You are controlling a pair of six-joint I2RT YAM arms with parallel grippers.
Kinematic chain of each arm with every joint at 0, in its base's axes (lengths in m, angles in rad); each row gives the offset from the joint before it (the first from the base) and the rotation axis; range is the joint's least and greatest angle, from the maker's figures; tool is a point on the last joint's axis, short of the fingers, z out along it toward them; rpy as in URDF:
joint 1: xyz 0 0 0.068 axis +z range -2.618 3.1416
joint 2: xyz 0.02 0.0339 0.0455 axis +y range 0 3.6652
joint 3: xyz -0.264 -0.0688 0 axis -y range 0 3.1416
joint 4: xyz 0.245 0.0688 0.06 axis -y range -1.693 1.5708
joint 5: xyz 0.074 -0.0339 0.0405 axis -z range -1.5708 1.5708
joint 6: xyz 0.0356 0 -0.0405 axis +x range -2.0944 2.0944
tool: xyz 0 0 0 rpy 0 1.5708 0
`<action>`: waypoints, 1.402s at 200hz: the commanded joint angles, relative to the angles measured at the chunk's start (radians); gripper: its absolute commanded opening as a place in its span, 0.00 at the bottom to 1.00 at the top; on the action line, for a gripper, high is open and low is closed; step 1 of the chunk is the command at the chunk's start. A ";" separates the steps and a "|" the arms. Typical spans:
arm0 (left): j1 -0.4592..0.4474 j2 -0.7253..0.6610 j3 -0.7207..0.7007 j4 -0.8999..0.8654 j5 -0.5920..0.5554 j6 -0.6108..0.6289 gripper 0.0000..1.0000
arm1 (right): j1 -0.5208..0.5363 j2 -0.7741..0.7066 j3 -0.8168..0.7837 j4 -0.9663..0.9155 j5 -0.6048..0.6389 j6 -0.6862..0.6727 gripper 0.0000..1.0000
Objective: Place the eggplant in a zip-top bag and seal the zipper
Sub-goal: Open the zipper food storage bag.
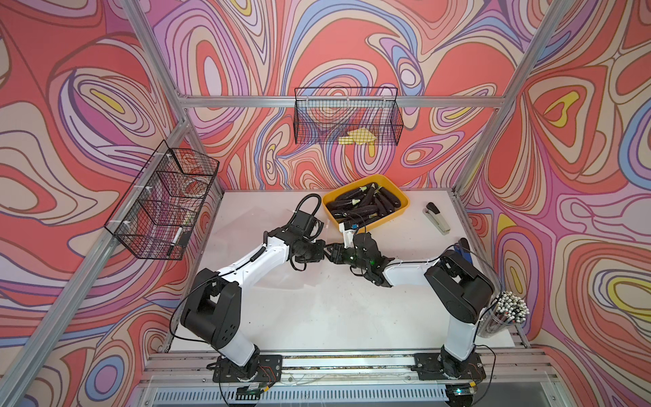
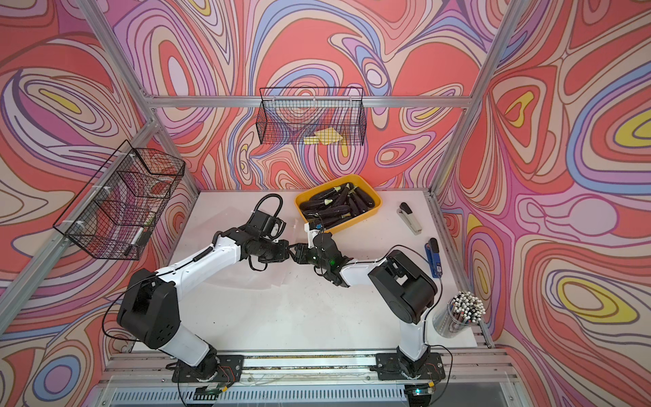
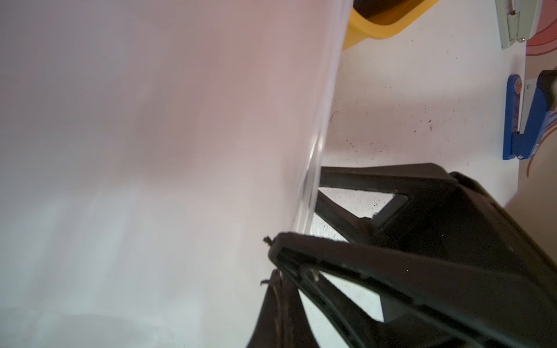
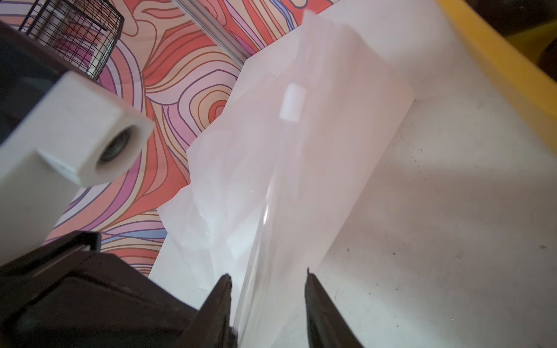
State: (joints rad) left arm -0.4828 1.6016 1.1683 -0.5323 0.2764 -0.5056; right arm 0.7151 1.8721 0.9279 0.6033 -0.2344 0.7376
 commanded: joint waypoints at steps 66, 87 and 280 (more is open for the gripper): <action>0.004 0.026 -0.005 0.014 -0.021 -0.004 0.00 | 0.015 -0.045 -0.031 -0.001 0.028 -0.014 0.36; 0.005 0.023 -0.004 0.017 -0.023 -0.004 0.00 | 0.014 -0.037 -0.024 -0.012 0.028 -0.015 0.33; -0.002 0.005 -0.008 0.028 -0.022 0.001 0.00 | 0.030 0.034 0.128 -0.334 0.087 -0.033 0.27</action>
State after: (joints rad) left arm -0.4835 1.6173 1.1629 -0.5117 0.2619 -0.5056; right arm 0.7349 1.8824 1.0531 0.3058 -0.1589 0.7059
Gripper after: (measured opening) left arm 0.047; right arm 0.307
